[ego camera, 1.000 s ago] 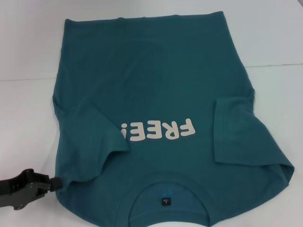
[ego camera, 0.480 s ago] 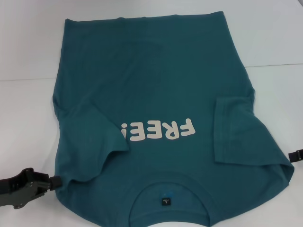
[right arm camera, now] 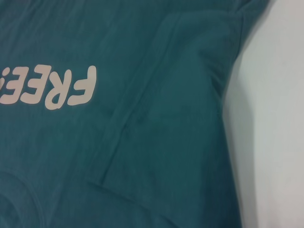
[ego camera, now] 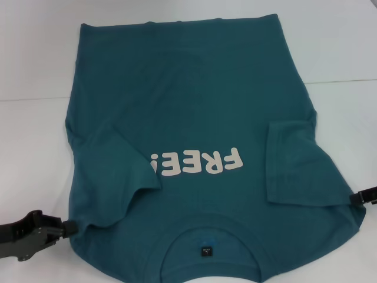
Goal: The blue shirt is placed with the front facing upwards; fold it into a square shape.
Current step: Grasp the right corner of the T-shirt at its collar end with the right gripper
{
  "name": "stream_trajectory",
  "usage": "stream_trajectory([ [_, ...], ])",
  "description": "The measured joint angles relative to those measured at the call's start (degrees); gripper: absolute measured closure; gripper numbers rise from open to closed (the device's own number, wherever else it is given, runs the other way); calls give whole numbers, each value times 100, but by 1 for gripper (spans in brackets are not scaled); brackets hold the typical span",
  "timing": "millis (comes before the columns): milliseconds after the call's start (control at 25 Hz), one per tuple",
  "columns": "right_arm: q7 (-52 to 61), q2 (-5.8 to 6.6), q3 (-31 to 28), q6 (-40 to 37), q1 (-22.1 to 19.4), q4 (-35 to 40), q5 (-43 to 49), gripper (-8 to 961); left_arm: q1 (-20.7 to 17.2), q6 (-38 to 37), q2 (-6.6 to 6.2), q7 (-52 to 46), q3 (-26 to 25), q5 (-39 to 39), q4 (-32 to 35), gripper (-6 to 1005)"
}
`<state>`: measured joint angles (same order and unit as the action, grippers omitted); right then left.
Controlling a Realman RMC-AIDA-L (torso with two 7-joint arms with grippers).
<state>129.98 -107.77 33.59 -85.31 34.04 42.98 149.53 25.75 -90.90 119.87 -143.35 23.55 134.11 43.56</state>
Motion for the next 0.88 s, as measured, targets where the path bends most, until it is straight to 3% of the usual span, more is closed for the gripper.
stream_trajectory([
  [880,177,-44,77,289,201,-369,243,343,0,54,2,0,0,7,-6,983],
])
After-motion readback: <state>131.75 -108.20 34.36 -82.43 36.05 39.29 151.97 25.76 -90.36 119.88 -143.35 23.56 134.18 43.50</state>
